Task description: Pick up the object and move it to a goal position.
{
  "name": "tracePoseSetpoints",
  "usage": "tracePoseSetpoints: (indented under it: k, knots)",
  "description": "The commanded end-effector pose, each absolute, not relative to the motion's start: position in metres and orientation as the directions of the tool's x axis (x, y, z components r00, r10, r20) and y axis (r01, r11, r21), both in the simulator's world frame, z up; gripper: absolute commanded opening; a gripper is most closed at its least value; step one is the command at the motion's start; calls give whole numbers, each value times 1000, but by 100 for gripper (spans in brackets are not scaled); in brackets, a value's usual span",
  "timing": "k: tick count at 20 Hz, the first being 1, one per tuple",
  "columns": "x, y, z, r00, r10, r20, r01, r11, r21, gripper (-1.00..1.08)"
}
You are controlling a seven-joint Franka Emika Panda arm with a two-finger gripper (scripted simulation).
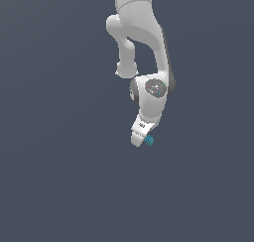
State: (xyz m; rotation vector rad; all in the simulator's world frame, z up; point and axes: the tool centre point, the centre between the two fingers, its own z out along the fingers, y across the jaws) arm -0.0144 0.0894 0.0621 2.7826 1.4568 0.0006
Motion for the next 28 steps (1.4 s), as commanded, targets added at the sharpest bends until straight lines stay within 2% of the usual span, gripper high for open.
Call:
tracePoseSetpoints:
  k: [1, 11, 12, 28]
  knots:
    - [-15, 90, 51, 568, 823, -1, 823, -568, 0, 100]
    - [-15, 90, 22, 566, 824, 0, 824, -566, 0, 100]
    - [-15, 90, 22, 566, 824, 0, 824, -566, 0, -100]
    - [-16, 86, 31, 566, 824, 0, 824, -566, 1, -100]
